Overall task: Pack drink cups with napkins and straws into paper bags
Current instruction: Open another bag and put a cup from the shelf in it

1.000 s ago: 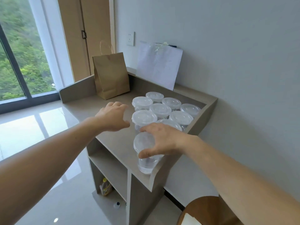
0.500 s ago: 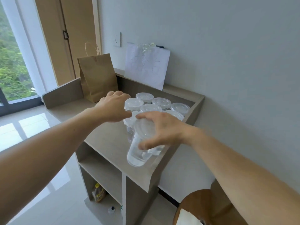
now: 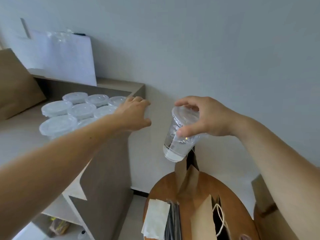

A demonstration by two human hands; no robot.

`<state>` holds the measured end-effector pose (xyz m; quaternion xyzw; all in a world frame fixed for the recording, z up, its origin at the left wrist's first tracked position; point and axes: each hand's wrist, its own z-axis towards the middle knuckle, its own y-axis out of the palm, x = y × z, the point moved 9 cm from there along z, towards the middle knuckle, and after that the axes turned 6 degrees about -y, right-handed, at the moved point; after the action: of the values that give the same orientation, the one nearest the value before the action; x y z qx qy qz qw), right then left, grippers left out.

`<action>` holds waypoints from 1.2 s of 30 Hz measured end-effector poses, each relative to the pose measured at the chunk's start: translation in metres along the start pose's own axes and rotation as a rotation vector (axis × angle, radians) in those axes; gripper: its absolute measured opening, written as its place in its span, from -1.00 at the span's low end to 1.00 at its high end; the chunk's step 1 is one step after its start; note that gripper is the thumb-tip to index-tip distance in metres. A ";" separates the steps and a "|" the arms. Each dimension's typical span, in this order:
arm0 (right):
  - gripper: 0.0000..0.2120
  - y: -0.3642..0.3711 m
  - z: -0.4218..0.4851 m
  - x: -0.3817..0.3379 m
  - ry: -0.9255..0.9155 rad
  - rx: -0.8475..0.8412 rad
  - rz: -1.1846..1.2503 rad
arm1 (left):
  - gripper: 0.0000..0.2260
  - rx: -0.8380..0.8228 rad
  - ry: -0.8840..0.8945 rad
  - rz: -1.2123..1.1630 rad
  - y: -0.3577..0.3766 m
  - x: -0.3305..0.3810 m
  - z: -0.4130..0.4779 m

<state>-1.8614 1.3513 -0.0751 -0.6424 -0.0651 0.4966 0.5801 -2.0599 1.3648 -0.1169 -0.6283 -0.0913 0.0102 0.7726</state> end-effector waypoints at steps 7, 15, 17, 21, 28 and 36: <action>-0.13 0.006 -0.093 0.149 0.253 -0.004 -0.050 | -0.47 -0.309 0.121 -0.053 0.145 0.147 -0.024; -0.11 0.037 -0.148 0.260 0.404 0.042 -0.047 | -0.26 -0.976 0.144 -0.035 0.331 0.221 -0.138; -0.11 0.049 -0.150 0.277 0.436 0.076 -0.024 | -0.31 -1.043 0.114 -0.061 0.357 0.227 -0.163; -0.12 0.071 -0.148 0.297 0.474 0.140 -0.010 | -0.54 -1.034 -0.047 -0.146 0.385 0.225 -0.186; -0.11 0.113 -0.153 0.308 0.516 0.041 0.002 | -0.71 -1.052 -0.369 -0.417 0.410 0.211 -0.200; -0.14 0.122 -0.167 0.279 0.215 -0.200 -0.181 | -0.76 -1.077 -0.567 -0.584 0.415 0.204 -0.203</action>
<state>-1.6634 1.3830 -0.3582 -0.7379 -0.1094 0.3617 0.5592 -1.7870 1.2823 -0.5336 -0.8483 -0.4489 -0.0815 0.2686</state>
